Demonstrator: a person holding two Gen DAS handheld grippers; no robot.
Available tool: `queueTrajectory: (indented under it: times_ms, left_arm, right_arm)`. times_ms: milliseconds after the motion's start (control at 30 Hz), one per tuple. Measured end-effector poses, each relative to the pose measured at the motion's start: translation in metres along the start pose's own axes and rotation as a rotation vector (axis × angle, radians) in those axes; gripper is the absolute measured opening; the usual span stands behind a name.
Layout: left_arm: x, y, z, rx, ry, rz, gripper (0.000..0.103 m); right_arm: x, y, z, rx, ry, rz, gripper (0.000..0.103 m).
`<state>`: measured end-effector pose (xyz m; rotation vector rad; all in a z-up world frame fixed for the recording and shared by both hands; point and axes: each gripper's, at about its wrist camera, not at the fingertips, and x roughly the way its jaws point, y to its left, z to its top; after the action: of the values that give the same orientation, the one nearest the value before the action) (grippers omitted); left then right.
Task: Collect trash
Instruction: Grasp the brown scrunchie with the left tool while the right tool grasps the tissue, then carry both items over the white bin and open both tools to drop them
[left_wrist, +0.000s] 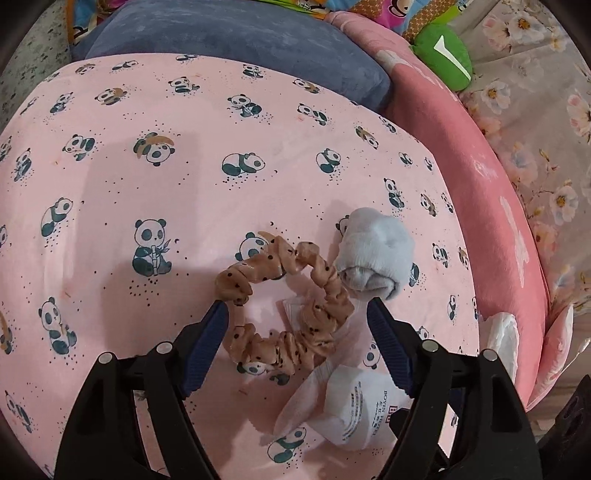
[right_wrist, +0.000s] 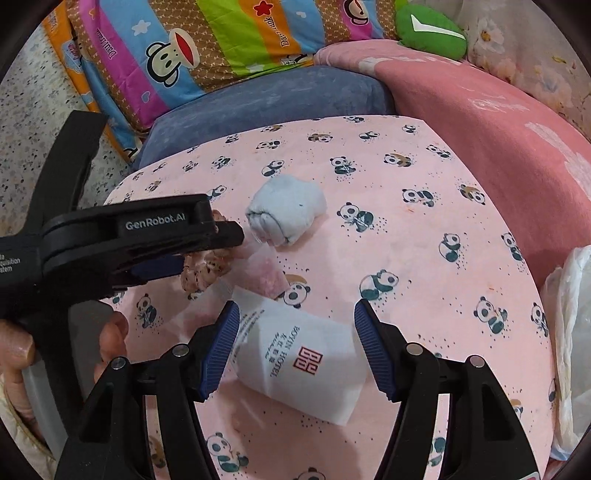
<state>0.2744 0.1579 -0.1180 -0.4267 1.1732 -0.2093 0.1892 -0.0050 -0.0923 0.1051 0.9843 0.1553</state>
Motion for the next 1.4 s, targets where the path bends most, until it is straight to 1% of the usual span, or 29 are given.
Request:
queueTrajectory:
  times_ms: [33,67,100,133,200,233,267,300,367,400,433,467,500,600,667,767,867,1100,1300,1400]
  left_arm:
    - [0.002,0.003,0.002,-0.012,0.004,-0.008,0.065]
    - [0.002,0.004,0.003,-0.017,0.004,-0.016,0.061]
    - [0.002,0.007,0.004,-0.019,0.003,-0.023,0.053]
    - [0.002,0.009,0.005,-0.022,0.003,-0.029,0.041]
    - [0.004,0.015,0.006,-0.032,0.017,-0.042,0.024]
    - [0.005,0.018,0.007,-0.041,0.019,-0.044,0.018]
    - [0.005,0.021,0.007,-0.045,0.017,-0.046,0.016]
    - [0.004,0.023,0.006,-0.046,0.014,-0.046,0.014]
    - [0.002,0.027,0.007,-0.05,0.01,-0.049,0.013]
    - [-0.001,0.029,0.007,-0.053,0.007,-0.05,0.013]
    - [-0.004,0.03,0.007,-0.056,-0.001,-0.049,0.013]
    - [-0.007,0.031,0.008,-0.058,-0.009,-0.048,0.013]
    - [-0.012,0.032,0.009,-0.058,-0.019,-0.047,0.013]
    - [-0.026,0.031,0.011,-0.056,-0.047,-0.046,0.013]
    - [-0.036,0.029,0.012,-0.053,-0.066,-0.044,0.013]
    - [-0.053,0.023,0.011,-0.044,-0.09,-0.045,0.013]
    - [-0.072,0.009,0.008,-0.009,-0.121,-0.033,0.013]
    - [-0.112,-0.039,-0.005,0.085,-0.171,-0.058,0.013]
    - [-0.135,-0.092,-0.023,0.176,-0.194,-0.096,0.013]
    - [-0.141,-0.119,-0.035,0.226,-0.199,-0.113,0.013]
  right_arm:
    - [0.004,0.001,0.004,0.0,-0.001,0.006,0.063]
    - [0.008,0.003,0.008,0.0,0.0,0.011,0.063]
    - [0.013,0.005,0.012,-0.001,0.001,0.017,0.063]
    - [0.017,0.007,0.015,-0.002,0.002,0.022,0.063]
    - [0.026,0.011,0.02,-0.008,0.01,0.032,0.063]
    - [0.032,0.013,0.021,-0.01,0.017,0.037,0.063]
    - [0.037,0.015,0.022,-0.012,0.026,0.039,0.062]
    - [0.043,0.017,0.023,-0.014,0.035,0.044,0.059]
    - [0.053,0.02,0.023,-0.015,0.058,0.058,0.049]
    - [0.058,0.022,0.022,-0.015,0.074,0.069,0.037]
    - [0.061,0.023,0.021,-0.012,0.084,0.083,0.031]
    - [0.061,0.025,0.02,-0.012,0.08,0.092,0.027]
    - [0.06,0.027,0.02,-0.021,0.08,0.096,0.017]
    - [0.052,0.034,0.021,-0.042,0.06,0.091,0.013]
    - [0.042,0.036,0.024,-0.046,0.035,0.098,0.013]
    - [0.018,0.036,0.032,-0.04,-0.019,0.108,0.013]
    - [-0.01,0.034,0.041,-0.028,-0.085,0.11,0.013]
    - [-0.089,0.014,0.057,0.013,-0.243,0.099,0.013]
    - [-0.147,-0.017,0.056,0.064,-0.344,0.064,0.013]
    - [-0.168,-0.036,0.051,0.094,-0.374,0.043,0.013]
